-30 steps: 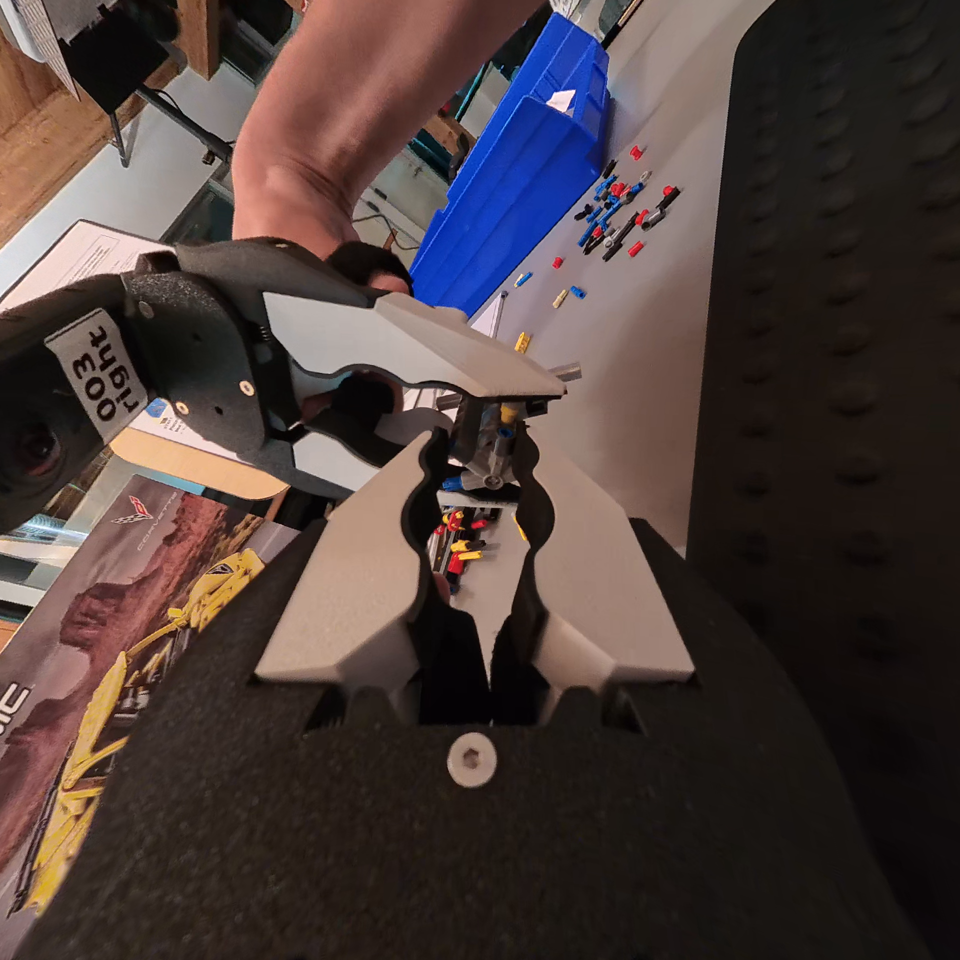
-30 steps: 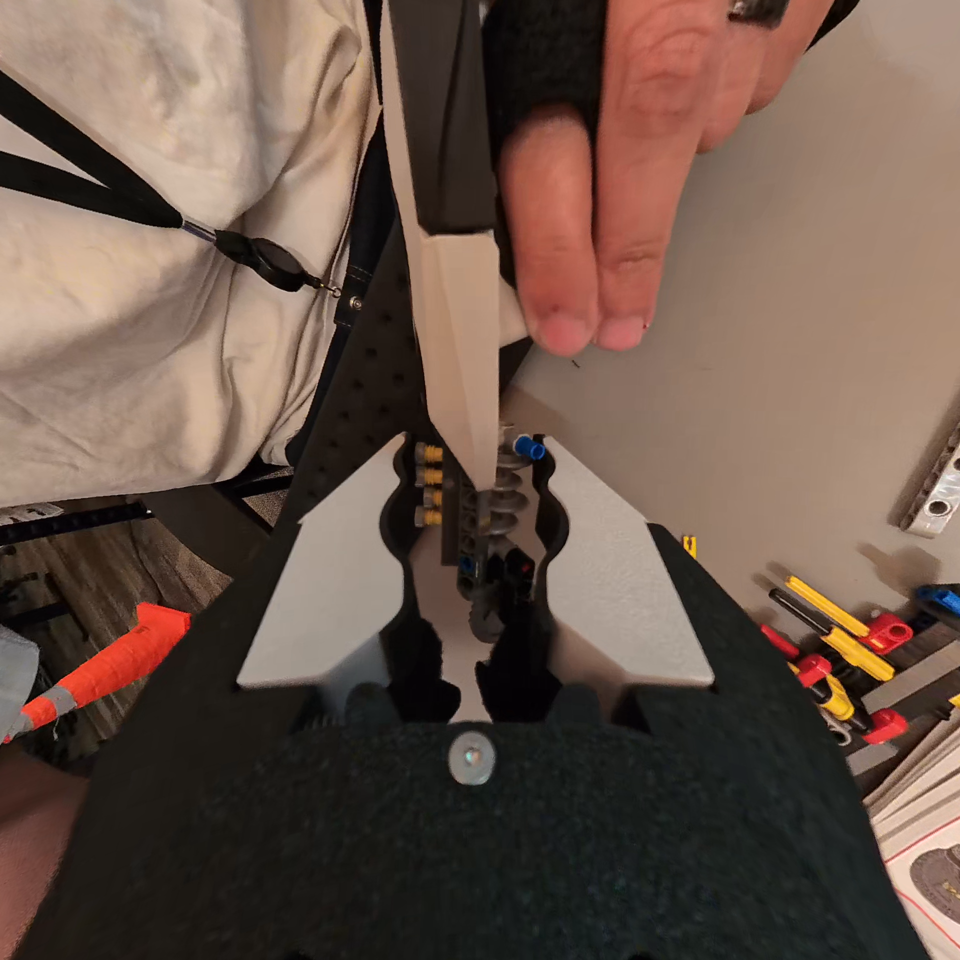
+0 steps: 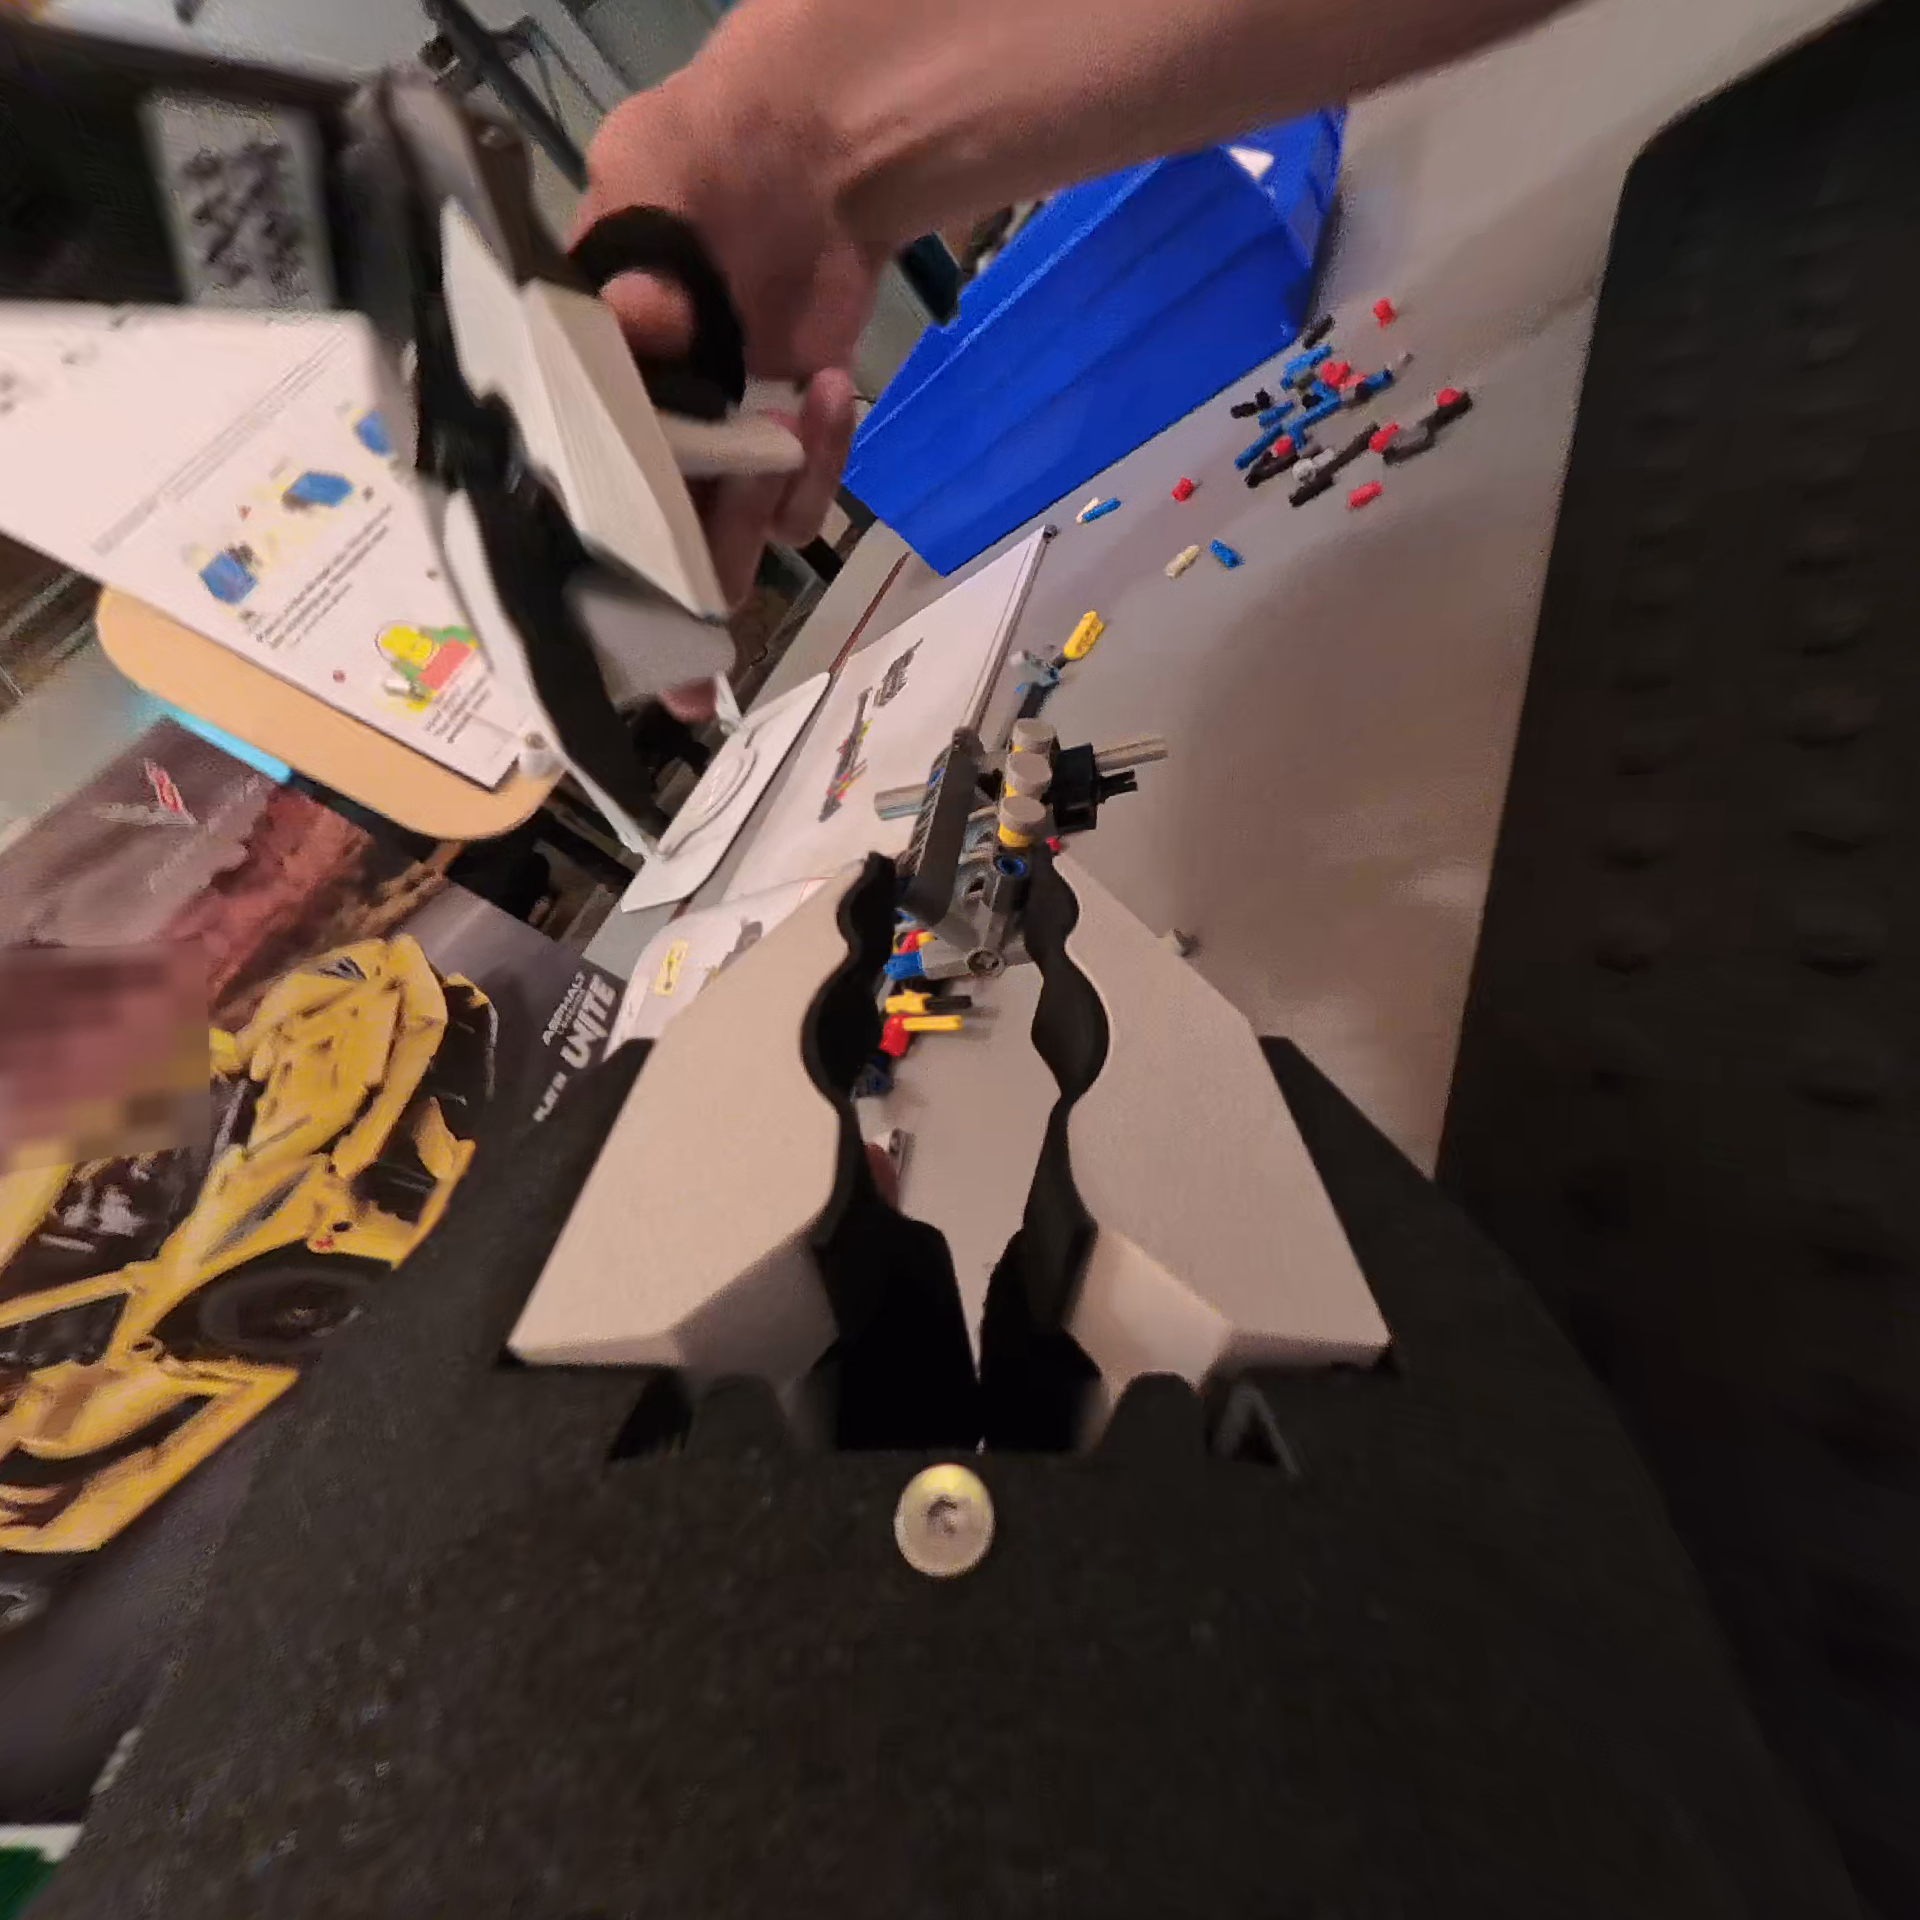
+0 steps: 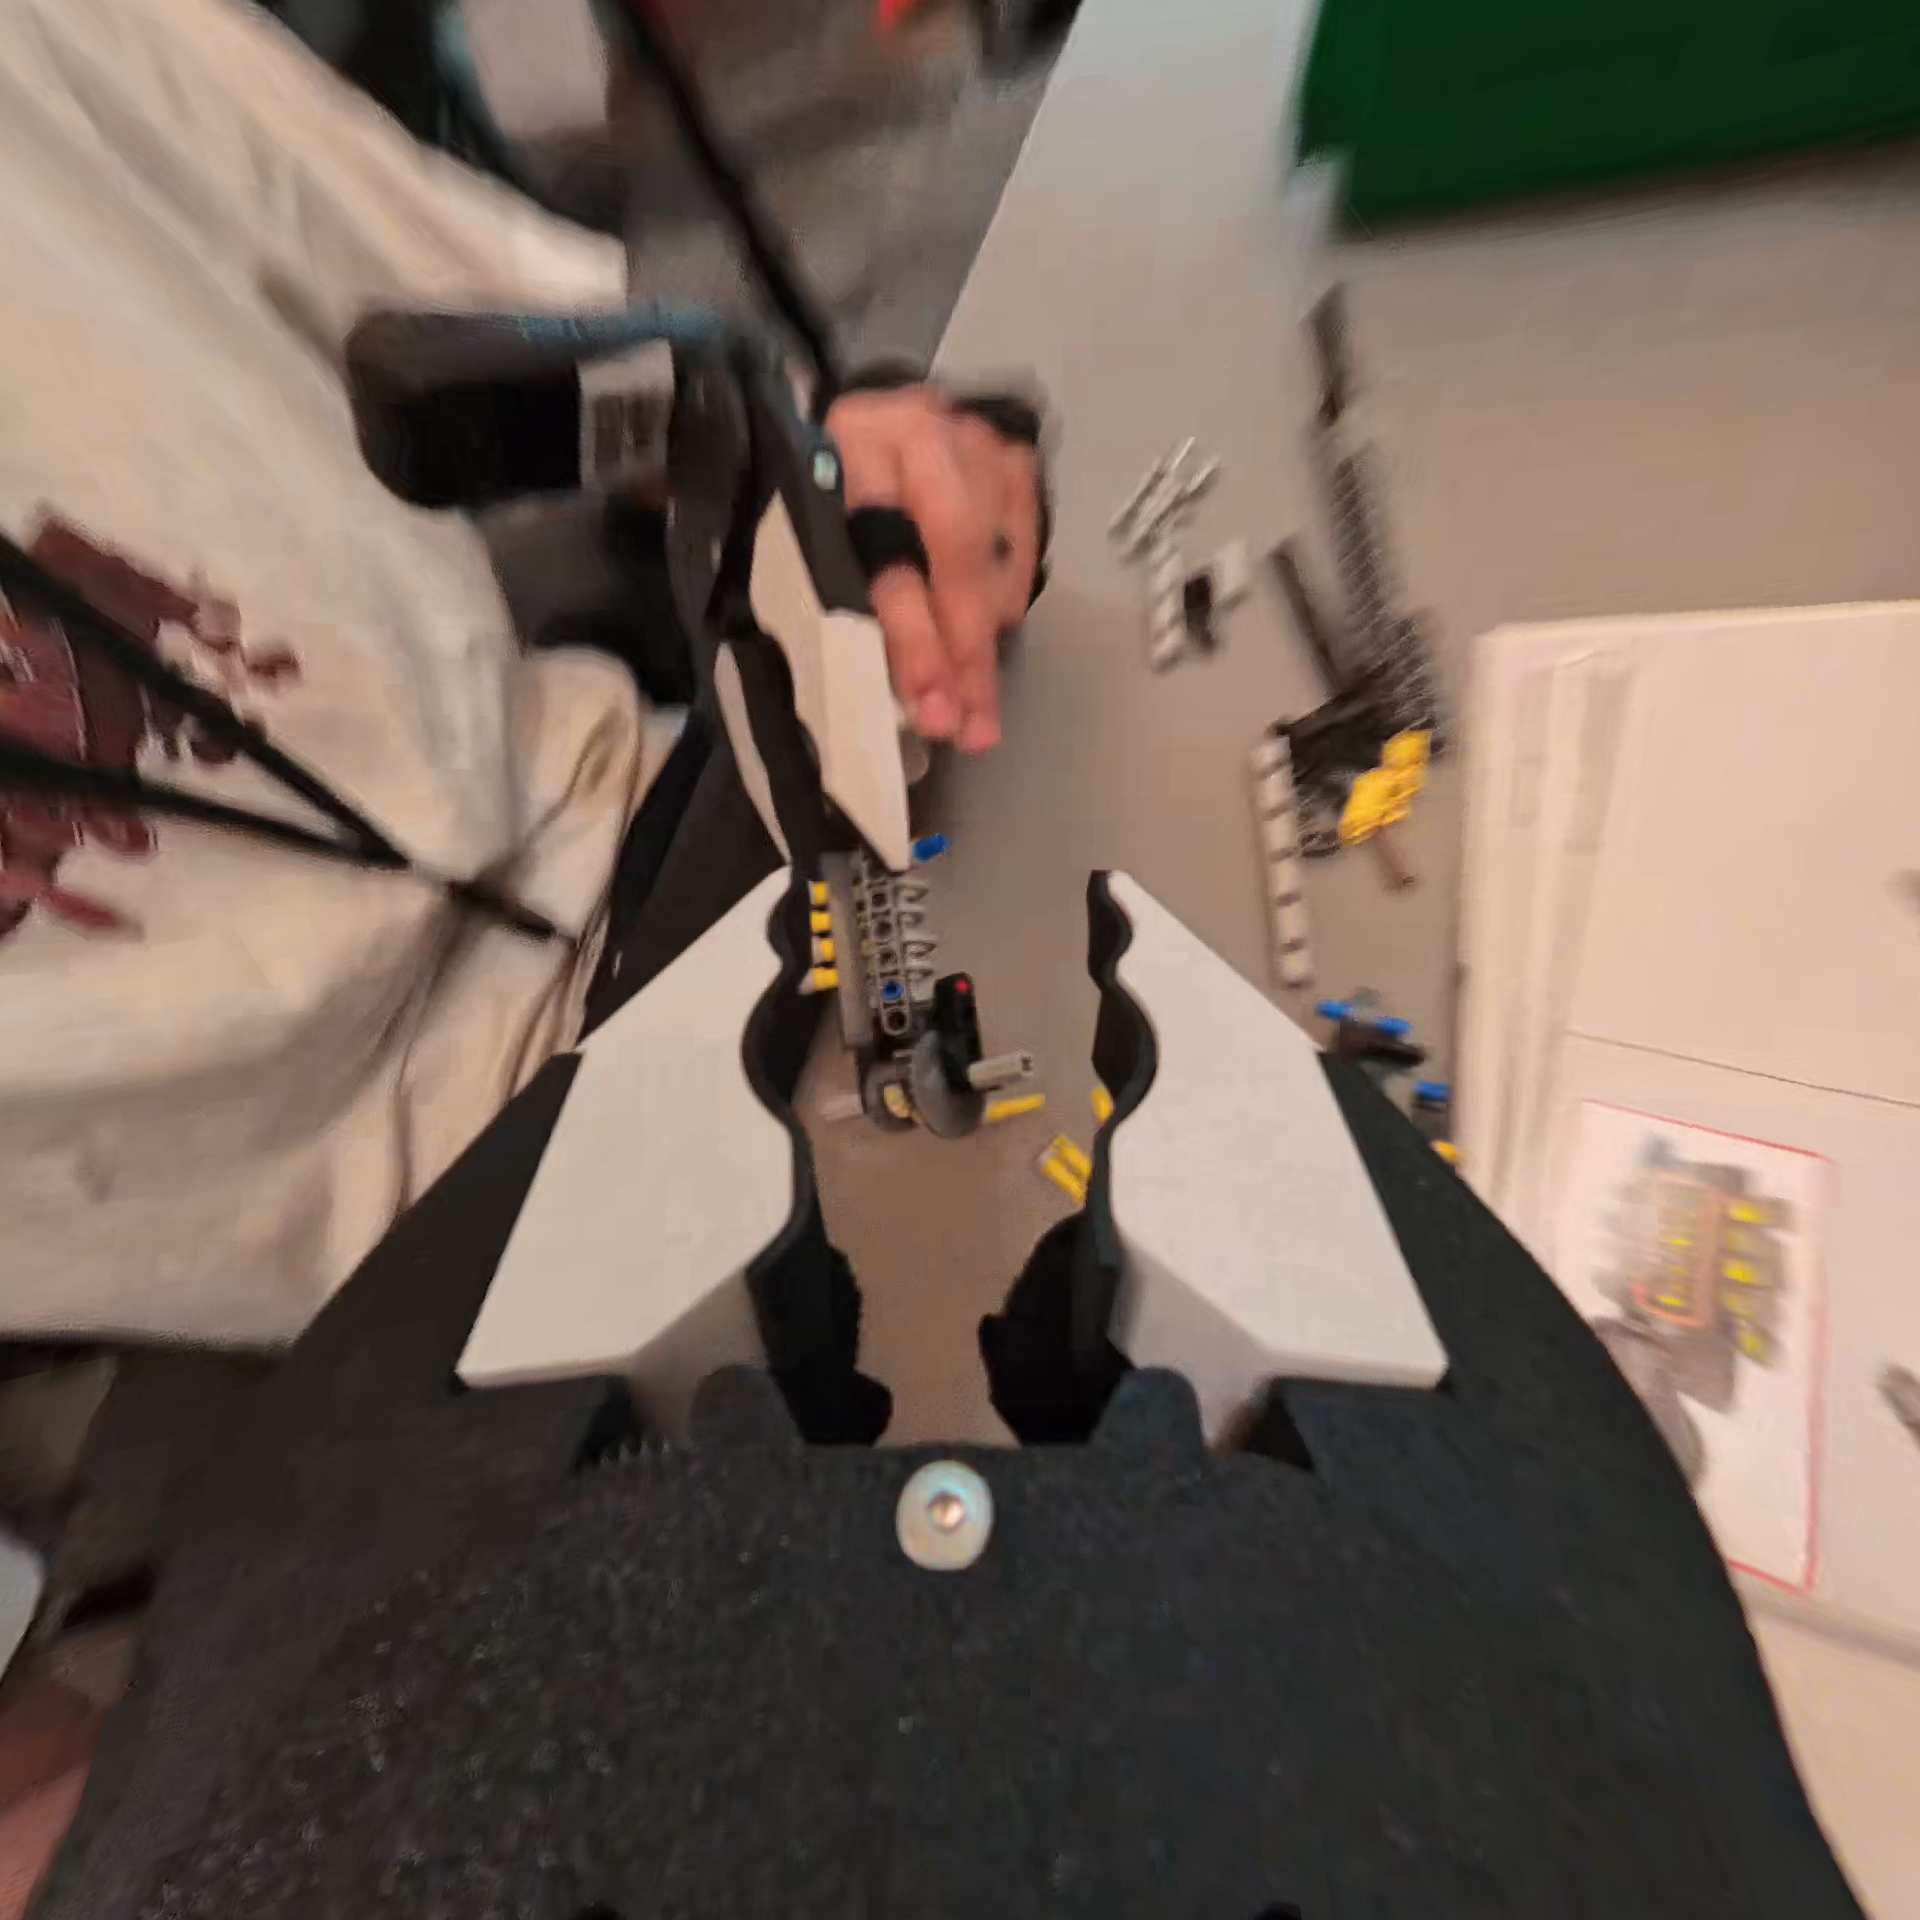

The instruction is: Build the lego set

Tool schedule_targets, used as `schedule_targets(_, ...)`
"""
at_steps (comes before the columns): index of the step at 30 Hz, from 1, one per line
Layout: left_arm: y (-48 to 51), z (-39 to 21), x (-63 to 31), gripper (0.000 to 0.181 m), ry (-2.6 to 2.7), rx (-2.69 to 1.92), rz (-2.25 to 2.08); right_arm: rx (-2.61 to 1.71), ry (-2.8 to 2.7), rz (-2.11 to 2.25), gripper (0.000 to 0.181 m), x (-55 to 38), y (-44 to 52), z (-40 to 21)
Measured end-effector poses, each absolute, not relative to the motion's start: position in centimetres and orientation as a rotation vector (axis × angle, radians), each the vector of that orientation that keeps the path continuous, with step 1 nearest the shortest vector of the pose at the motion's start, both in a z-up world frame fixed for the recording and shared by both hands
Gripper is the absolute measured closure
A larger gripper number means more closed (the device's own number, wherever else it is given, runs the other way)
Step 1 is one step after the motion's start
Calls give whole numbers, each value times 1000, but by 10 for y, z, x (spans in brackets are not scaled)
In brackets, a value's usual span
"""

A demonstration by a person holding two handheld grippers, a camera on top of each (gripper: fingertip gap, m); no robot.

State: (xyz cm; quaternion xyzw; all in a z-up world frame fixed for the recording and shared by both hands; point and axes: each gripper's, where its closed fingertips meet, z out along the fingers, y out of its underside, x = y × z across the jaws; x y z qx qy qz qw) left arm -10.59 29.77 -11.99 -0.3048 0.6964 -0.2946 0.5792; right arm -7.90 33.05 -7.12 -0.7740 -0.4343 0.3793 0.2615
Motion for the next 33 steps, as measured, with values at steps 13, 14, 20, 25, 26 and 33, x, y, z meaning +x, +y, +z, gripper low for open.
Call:
schedule_targets(13,340,-105,-119,157,1494,-983,-996,-1988,-743,902,138,-44,301,-122)
schedule_targets(14,348,-107,-120,157,1484,-1000,-964,-2019,-725,851,141,-39,301,-133)
schedule_targets(20,351,-119,-121,157,1529,-1002,-902,-2210,-866,509,145,-31,295,-191)
schedule_targets(25,353,-128,-120,157,1564,-1046,-902,-2195,-958,611,154,-55,285,-194)
schedule_targets(26,353,-128,-120,158,1565,-1051,-905,-2218,-980,618,154,-60,281,-199)
schedule_targets(33,356,-126,-120,157,1549,-1048,-903,-2323,-752,446,149,-73,287,-211)
